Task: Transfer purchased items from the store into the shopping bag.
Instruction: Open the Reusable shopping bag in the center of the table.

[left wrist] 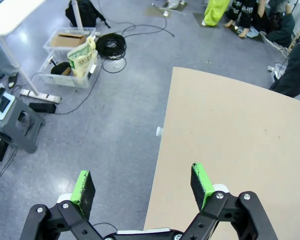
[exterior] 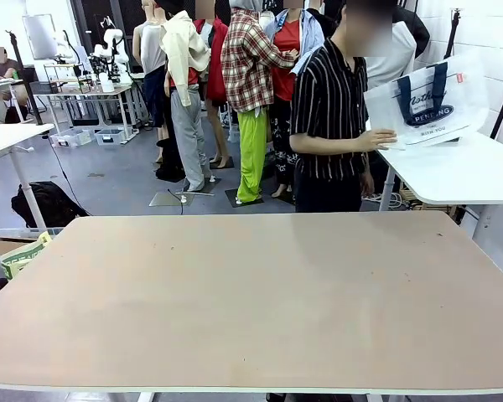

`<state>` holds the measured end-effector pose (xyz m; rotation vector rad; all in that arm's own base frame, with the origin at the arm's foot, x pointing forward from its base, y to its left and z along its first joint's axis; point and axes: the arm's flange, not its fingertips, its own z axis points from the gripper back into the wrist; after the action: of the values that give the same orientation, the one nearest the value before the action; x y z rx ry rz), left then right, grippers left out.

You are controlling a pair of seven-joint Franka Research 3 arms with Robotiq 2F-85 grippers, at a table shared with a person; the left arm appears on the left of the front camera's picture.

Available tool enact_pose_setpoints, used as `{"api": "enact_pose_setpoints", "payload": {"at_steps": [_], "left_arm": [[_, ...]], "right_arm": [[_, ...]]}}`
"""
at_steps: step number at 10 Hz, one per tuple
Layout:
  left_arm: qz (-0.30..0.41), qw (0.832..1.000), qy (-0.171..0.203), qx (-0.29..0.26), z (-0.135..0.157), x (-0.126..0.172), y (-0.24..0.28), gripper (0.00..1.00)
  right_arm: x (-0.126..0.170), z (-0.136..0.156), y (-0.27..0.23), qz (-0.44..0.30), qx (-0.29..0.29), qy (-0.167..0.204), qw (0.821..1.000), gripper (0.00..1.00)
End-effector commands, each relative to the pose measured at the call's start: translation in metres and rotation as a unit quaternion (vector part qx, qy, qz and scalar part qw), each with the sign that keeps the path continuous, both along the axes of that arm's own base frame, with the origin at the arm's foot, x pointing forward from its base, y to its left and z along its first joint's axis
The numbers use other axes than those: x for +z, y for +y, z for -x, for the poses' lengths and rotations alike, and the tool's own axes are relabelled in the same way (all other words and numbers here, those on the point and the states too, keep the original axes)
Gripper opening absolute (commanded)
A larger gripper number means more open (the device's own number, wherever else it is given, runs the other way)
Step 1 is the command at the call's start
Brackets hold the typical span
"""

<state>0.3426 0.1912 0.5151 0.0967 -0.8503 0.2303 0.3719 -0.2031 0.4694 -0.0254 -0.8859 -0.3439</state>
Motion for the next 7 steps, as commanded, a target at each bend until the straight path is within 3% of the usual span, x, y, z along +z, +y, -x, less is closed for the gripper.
{"api": "enact_pose_setpoints", "payload": {"at_steps": [1, 7], "left_arm": [[-0.005, 1.000, 0.002, -0.005, 0.0020, -0.0013, 0.0040, 1.00], [-0.005, 1.000, 0.002, -0.005, 0.0020, -0.0013, 0.0040, 1.00]], "right_arm": [[0.0000, 0.0020, -0.0001, -0.001, 0.001, 0.005, 1.000, 1.00], [0.0000, 0.0020, -0.0001, -0.001, 0.001, 0.005, 1.000, 1.00]]}}
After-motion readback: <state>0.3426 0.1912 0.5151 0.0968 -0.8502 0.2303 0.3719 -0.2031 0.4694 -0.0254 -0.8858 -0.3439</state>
